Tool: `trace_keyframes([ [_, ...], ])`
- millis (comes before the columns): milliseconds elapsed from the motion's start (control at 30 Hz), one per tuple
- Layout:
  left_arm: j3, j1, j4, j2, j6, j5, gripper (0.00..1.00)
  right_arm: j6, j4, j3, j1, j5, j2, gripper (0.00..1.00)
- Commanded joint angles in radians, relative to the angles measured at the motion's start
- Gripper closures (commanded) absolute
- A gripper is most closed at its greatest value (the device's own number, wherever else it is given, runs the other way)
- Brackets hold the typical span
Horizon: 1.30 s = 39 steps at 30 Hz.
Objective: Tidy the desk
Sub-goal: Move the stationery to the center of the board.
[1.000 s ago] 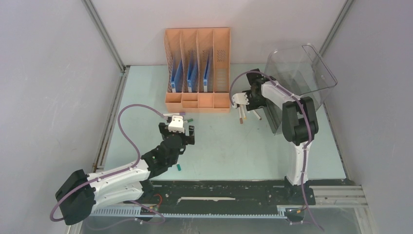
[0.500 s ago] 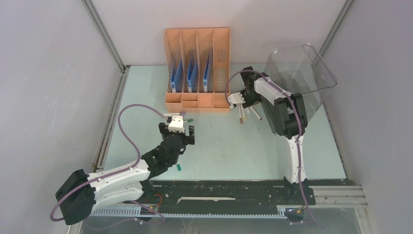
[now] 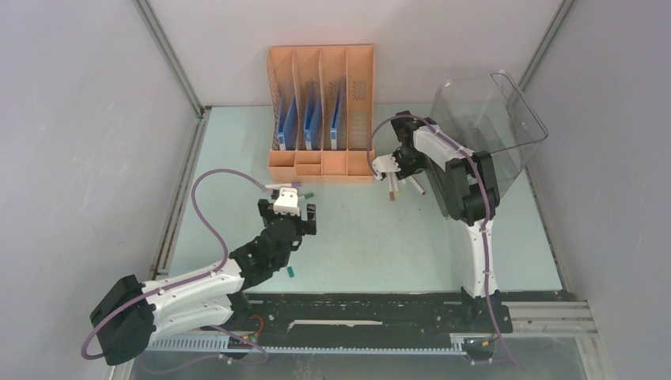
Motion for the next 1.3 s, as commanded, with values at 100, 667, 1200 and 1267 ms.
trace_keyframes([
  [100, 0.013, 0.005, 0.026, -0.009, 0.012, -0.030, 0.00, 0.027, -0.067, 0.068, 0.000, -0.013, 0.049, 0.65],
  [667, 0.017, 0.005, 0.024, -0.003, 0.013, -0.030, 0.00, 0.042, -0.048, 0.009, -0.017, -0.008, 0.057, 0.58],
  [1200, 0.020, 0.005, 0.022, -0.002, 0.012, -0.030, 0.00, 0.071, 0.044, -0.136, -0.011, -0.072, -0.025, 0.94],
  [1267, 0.019, 0.005, 0.023, -0.001, 0.013, -0.030, 0.00, 0.079, 0.057, -0.164, -0.012, -0.104, -0.066, 0.96],
])
